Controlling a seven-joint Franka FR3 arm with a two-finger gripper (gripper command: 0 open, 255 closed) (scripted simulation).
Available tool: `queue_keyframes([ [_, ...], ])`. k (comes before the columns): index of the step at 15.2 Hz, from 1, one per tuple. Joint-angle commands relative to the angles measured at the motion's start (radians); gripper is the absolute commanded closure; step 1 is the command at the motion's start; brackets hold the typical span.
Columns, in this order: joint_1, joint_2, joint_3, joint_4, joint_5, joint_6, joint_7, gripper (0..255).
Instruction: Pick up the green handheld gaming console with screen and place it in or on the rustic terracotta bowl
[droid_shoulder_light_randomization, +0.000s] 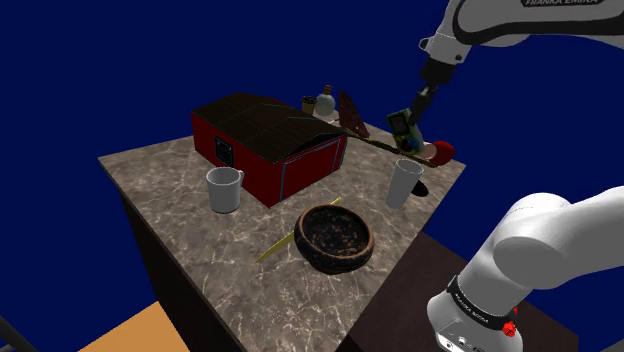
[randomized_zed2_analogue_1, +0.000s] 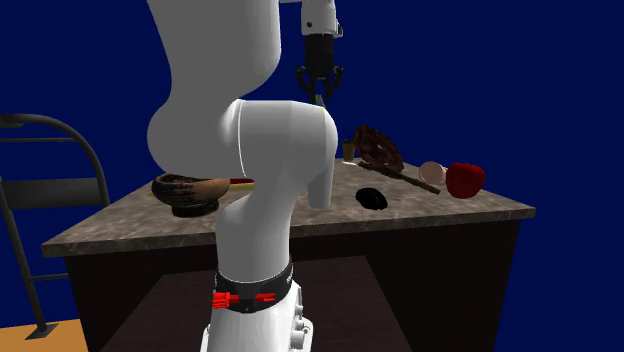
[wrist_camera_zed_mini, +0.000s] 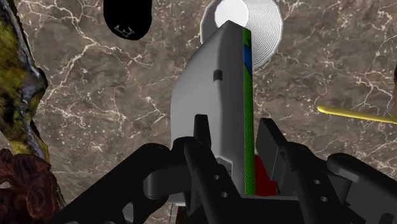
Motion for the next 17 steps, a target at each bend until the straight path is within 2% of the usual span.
queue_keyframes([
  [1, 0.009, -0.037, 0.042, -0.027, 0.014, -0.015, 0.045, 255],
  [9, 0.067, -0.155, 0.222, -0.088, 0.109, -0.088, 0.23, 255],
  [17, 0.138, -0.191, 0.405, -0.076, 0.23, -0.143, 0.42, 255],
])
